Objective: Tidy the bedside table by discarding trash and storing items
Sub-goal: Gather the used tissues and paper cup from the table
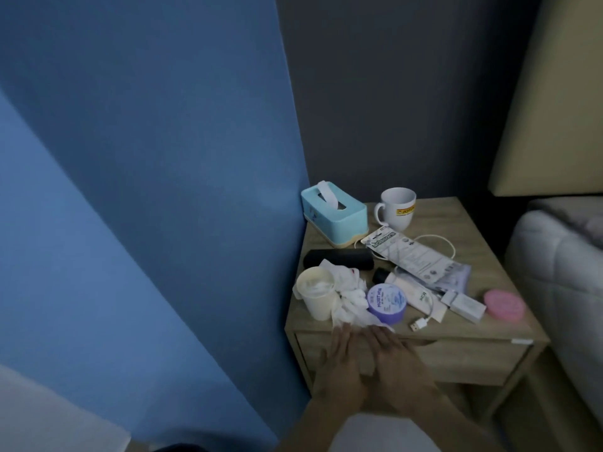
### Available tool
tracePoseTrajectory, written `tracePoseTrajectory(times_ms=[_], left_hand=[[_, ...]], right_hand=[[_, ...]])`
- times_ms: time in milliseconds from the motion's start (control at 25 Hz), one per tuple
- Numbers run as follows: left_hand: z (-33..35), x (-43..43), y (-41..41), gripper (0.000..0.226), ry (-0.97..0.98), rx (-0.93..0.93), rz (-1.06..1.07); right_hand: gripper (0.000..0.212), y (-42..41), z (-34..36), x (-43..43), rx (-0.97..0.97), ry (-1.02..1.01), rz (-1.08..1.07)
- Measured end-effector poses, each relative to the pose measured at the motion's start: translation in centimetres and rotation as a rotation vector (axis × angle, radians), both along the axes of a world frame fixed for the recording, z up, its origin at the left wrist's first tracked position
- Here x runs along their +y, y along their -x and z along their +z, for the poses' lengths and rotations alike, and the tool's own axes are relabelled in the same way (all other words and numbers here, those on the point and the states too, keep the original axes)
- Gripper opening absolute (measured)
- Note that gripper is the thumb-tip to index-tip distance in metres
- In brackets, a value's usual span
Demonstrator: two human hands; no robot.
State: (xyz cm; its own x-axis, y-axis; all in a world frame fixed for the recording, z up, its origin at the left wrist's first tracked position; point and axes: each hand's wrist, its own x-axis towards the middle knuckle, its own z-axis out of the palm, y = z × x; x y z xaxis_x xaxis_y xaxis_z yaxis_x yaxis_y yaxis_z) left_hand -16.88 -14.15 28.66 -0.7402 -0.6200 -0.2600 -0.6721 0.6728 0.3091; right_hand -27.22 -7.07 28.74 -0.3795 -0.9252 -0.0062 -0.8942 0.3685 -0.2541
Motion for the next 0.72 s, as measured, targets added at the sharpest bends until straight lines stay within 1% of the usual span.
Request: tracePoseTrajectory(times_ms=[40, 80, 160, 200, 240, 320, 360, 400, 440, 480, 520, 560, 600, 720], left_hand=[[0.1, 0.0, 0.1, 0.097, 0.002, -0.036, -0.005], [0.3, -0.2, 0.3, 0.101, 0.004, -0.057, -0.009], [0.6, 0.1, 0.3, 0.085, 0.02, -0.098, -0.035], [1.0, 0.3, 0.1, 0.08, 0.025, -0.075, -0.004], [1.3, 0.0, 0.1, 0.08, 0.052, -0.075, -0.004], [2.2, 0.0, 0.1, 0.075, 0.002, -0.138, 0.043], [3.2, 0.2, -0.1, 0.071, 0.024, -0.092, 0.053], [4.3, 0.5, -0.2, 0.075, 0.012, -0.063, 0.036], [6.1, 0.6, -0.1, 0.082, -0.051, -0.006, 0.041], [8.1, 0.5, 0.2, 0.085, -0.097, 0.0, 0.05], [9.7, 0.7, 0.2, 0.084, -0.093, -0.025, 0.031], [11.2, 0.7, 0.2, 0.082, -0.107, -0.045, 0.054], [12.9, 0.4, 0.6, 0.08, -0.125, -0.061, 0.07], [17.4, 0.6, 1.4, 0.07, -0.193, -0.066, 0.124]], right_hand=[[0.076, 0.1, -0.1, -0.2, -0.015, -0.032, 0.011], [0.076, 0.2, 0.0, -0.5, -0.014, -0.047, 0.029], [0.073, -0.1, 0.5, -0.6, 0.005, -0.051, 0.047], [0.072, -0.3, 1.2, -0.6, -0.008, -0.067, 0.056], [0.07, -0.5, 1.7, -0.6, -0.027, -0.091, 0.054], [0.065, -0.2, 3.1, -0.5, -0.047, -0.121, 0.01], [0.064, 0.0, 3.9, -0.1, -0.044, -0.109, 0.003], [0.062, 0.2, 5.1, 0.2, -0.062, -0.097, 0.012], [0.062, 0.4, 6.8, 0.4, -0.148, -0.105, 0.016], [0.064, 0.7, 9.2, 0.5, -0.235, -0.13, 0.005], [0.066, 1.2, 11.4, 0.5, -0.248, -0.159, -0.012], [0.067, 1.7, 13.0, 0.5, -0.212, -0.139, -0.039], [0.068, 2.4, 14.9, 0.4, -0.219, -0.176, -0.055], [0.065, 4.6, 19.1, 0.1, -0.232, -0.263, -0.033]])
